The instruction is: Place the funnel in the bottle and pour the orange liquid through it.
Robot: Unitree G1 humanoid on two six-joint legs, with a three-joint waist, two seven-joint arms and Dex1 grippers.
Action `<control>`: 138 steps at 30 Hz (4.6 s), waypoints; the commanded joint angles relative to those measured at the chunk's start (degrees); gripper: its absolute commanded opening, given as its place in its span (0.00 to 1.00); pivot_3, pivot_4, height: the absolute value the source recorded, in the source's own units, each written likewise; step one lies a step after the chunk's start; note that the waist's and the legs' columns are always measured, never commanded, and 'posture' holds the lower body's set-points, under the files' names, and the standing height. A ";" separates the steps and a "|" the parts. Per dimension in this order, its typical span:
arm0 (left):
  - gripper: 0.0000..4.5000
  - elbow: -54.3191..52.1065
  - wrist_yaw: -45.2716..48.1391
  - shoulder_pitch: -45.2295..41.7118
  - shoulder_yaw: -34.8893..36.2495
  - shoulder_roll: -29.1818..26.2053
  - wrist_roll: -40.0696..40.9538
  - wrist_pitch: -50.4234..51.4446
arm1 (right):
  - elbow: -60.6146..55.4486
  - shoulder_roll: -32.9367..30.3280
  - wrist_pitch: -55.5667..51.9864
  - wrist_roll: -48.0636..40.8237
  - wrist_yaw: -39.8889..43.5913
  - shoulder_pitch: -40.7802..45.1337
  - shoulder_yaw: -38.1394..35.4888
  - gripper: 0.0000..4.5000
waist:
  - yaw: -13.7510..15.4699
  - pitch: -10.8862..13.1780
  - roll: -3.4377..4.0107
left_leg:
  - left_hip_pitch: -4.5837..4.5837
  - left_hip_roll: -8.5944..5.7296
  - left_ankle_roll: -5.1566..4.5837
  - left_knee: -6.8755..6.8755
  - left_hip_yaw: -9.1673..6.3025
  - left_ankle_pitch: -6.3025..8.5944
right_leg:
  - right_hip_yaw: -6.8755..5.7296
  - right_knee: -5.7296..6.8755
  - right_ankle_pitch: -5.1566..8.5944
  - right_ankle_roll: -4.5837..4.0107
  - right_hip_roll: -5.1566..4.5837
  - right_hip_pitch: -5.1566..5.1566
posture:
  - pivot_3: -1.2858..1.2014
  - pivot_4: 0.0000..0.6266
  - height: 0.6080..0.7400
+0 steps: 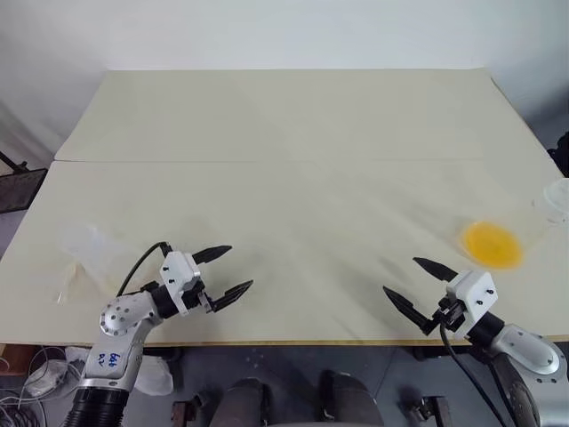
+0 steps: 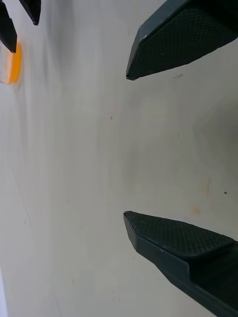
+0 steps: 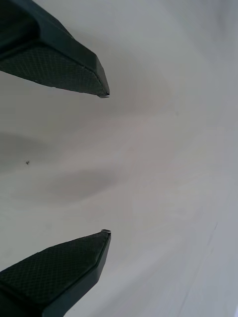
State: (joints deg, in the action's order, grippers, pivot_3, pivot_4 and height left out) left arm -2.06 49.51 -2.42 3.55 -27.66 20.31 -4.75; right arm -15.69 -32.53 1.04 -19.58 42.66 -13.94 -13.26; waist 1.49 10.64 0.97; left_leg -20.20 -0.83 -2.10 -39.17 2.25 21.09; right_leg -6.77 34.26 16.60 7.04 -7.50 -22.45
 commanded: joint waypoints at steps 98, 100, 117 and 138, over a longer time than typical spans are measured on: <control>0.50 0.24 0.98 -16.69 11.85 -8.46 14.67 18.26 | 7.73 -1.37 -2.10 -1.90 8.20 14.78 5.45 1.00 | 0.20 -0.10 -0.26 | -0.02 -0.06 0.04 -0.39 -0.13 0.10 | 0.11 0.55 -0.01 0.01 -0.01 -0.05 | 0.52 0.24 1.00; 0.50 3.96 4.31 -22.87 7.54 -7.07 13.43 17.85 | 6.14 -2.14 -2.55 -2.49 8.50 12.91 4.37 1.00 | -0.09 -0.11 -0.27 | -0.02 -0.08 0.03 -0.42 -0.07 0.10 | 0.02 0.55 -0.03 0.04 0.01 -0.05 | 0.52 0.24 1.00; 0.50 24.37 16.63 -48.79 -14.51 13.08 -1.16 10.70 | -5.81 -2.15 -3.96 -3.54 2.58 -3.52 -7.94 1.00 | 1.08 -0.06 -0.34 | -0.28 -0.15 -0.10 -0.75 0.13 0.08 | 0.02 0.36 -0.17 0.32 0.08 -0.06 | 0.52 0.24 1.00; 0.50 30.04 17.19 -52.02 -16.65 19.99 -6.93 7.89 | -14.09 1.26 -4.55 -2.82 -3.53 -12.94 -9.72 1.00 | 1.53 -0.06 -0.34 | -0.32 -0.21 -0.21 -0.80 0.10 0.04 | 0.10 0.28 -0.17 0.32 0.02 -0.05 | 0.52 0.24 1.00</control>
State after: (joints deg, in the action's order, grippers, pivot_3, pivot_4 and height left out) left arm 28.18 66.77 -52.76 -12.96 -8.32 13.88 4.69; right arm -27.27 -31.59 -3.85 -21.94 39.80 -26.24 -21.22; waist 3.02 10.57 0.62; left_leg -20.53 -1.04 -2.32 -39.98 2.35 21.13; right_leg -6.67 34.53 16.43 7.35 -7.48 -22.49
